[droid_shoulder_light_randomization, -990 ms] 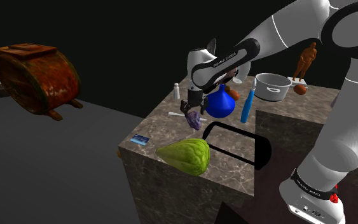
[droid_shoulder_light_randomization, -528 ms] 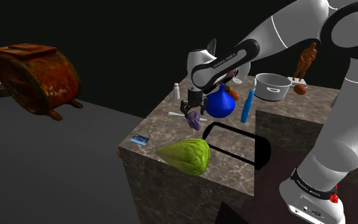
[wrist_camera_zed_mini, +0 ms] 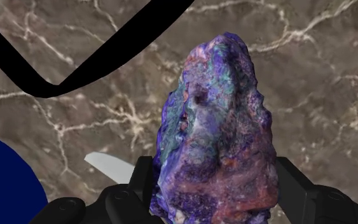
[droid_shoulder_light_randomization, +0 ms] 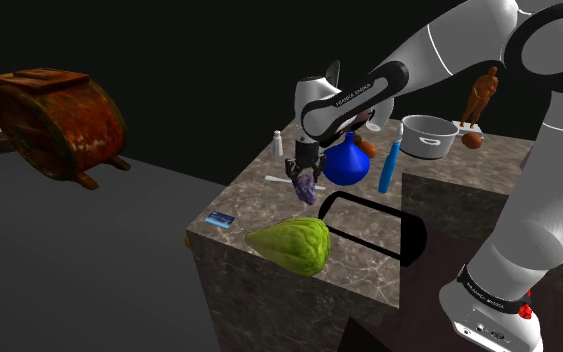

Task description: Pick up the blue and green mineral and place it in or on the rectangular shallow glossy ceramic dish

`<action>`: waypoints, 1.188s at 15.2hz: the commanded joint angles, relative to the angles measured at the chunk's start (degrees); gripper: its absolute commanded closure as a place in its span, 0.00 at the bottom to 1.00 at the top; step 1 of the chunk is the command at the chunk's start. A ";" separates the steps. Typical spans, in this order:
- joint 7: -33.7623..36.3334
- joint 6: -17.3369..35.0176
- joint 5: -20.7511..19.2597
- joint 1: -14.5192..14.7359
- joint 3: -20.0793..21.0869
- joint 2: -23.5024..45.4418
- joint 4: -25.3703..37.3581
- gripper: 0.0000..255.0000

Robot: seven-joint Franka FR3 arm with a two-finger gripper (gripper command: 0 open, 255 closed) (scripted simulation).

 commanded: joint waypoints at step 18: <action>-1.25 -11.52 2.12 -0.41 0.31 -5.99 5.62 1.00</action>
